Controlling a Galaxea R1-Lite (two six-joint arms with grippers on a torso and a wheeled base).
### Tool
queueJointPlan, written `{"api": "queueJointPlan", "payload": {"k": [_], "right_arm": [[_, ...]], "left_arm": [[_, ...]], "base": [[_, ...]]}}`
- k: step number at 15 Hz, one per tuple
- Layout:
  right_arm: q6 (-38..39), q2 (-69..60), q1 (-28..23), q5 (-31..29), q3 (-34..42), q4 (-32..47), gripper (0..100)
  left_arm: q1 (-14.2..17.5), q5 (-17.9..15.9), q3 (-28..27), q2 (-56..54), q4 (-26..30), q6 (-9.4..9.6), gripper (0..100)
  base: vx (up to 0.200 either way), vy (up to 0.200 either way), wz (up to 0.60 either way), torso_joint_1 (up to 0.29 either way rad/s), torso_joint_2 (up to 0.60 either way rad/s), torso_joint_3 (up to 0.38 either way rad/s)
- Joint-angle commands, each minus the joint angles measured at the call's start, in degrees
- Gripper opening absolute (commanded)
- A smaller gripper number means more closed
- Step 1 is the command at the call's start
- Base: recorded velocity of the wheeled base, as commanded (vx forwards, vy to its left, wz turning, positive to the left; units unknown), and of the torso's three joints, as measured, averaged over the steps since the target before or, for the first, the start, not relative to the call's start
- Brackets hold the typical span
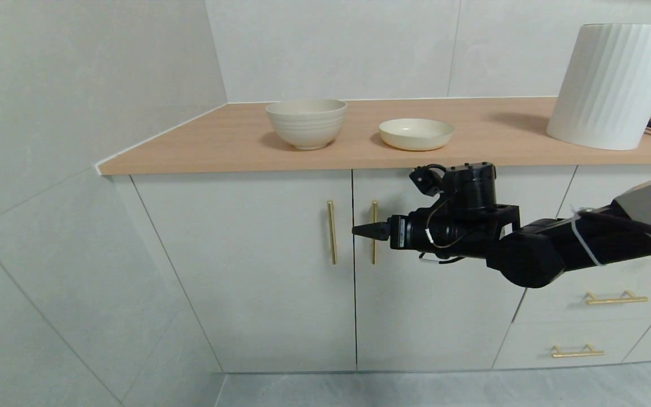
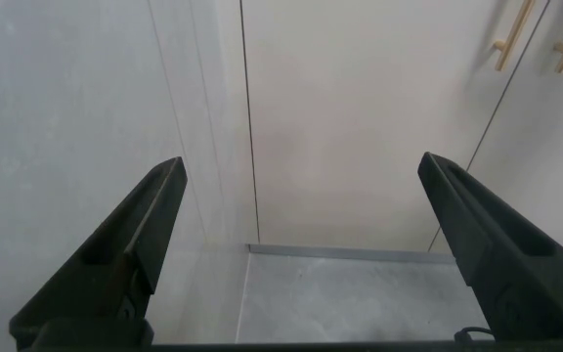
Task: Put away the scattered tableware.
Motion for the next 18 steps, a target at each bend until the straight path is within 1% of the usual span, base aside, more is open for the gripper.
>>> {"api": "queueJointPlan", "payload": {"k": [1,2,4,5,7,10,15,18], "right_arm": [[0.3,2.4,0.9,-0.2,0.5,-2.2,100],[0.4,3.2,1.0,-1.0,0.5,-4.2,100],[0.8,5.4,1.0,-5.0,0.5,-10.0,100],[0.8,6.1,1.1,-5.6,0.5,-12.0,100],[0.9,6.6,1.2,-5.6,0.6,-13.7,100],[3.7,6.2,2.4,-5.6,0.5,-13.8,100],[4.0,5.1,3.4,-5.2,2.0,-13.8,100],[4.0,3.4,3.7,-3.1,4.2,-13.8,100]], "left_arm": [[0.0,0.1,0.0,0.0,0.0,-0.02,100],[0.0,0.0,0.0,0.0,0.0,-0.02,100],[0.0,0.0,0.0,0.0,0.0,-0.02,100],[0.0,0.0,0.0,0.0,0.0,-0.02,100],[0.0,0.0,0.0,0.0,0.0,-0.02,100],[0.0,0.0,0.0,0.0,0.0,-0.02,100],[0.0,0.0,0.0,0.0,0.0,-0.02,100],[0.0,0.0,0.0,0.0,0.0,-0.02,100]], "base": [[0.000,0.000,0.00,0.000,0.00,0.000],[0.000,0.000,0.00,0.000,0.00,0.000],[0.000,0.000,0.00,0.000,0.00,0.000],[0.000,0.000,0.00,0.000,0.00,0.000],[0.000,0.000,0.00,0.000,0.00,0.000],[0.000,0.000,0.00,0.000,0.00,0.000],[0.000,0.000,0.00,0.000,0.00,0.000],[0.000,0.000,0.00,0.000,0.00,0.000]]}}
